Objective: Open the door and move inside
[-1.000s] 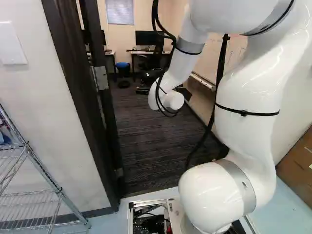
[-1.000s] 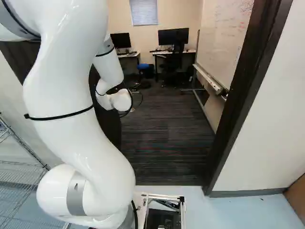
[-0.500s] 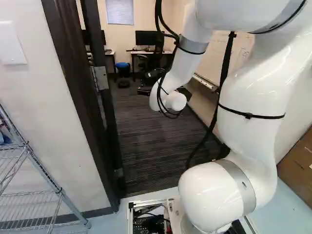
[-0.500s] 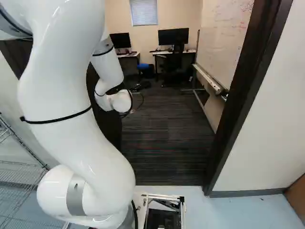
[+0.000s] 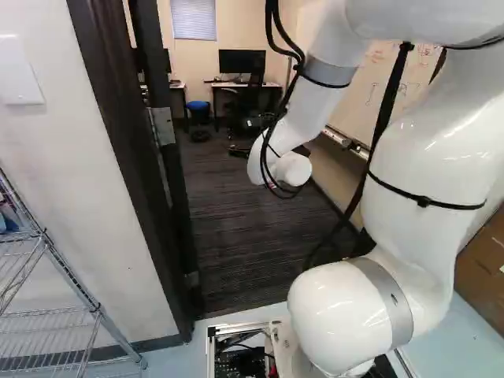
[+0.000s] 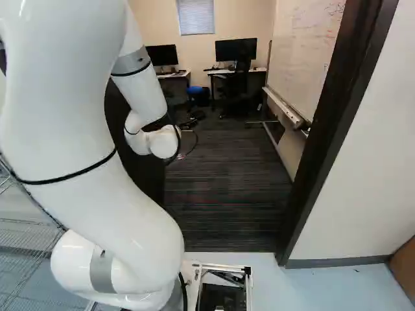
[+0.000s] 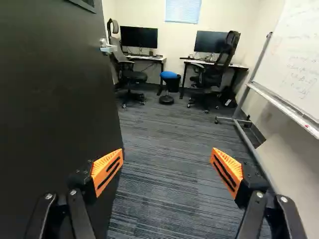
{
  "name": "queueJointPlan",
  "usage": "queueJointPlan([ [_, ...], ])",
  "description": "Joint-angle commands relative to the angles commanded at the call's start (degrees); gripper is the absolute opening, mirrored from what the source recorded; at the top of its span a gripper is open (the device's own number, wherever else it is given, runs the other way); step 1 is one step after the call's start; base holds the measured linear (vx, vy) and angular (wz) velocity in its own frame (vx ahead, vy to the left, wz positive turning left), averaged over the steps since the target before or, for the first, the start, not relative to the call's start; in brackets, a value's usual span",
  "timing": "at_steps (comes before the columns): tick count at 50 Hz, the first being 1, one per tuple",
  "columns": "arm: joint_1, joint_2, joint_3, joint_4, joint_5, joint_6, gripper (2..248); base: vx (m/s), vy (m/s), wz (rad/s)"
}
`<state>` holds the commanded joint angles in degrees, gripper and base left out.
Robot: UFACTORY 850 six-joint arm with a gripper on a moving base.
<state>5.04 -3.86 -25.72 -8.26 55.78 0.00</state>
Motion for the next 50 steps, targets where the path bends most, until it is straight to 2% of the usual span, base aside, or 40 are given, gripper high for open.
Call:
queueJointPlan([
  [28, -2.73, 10.77, 11.24, 4.48, -3.14, 0.00, 247, 0.000, 0.000, 0.000],
  [50, -4.23, 16.67, 17.40, 6.94, -4.86, 0.00, 247, 0.000, 0.000, 0.000],
])
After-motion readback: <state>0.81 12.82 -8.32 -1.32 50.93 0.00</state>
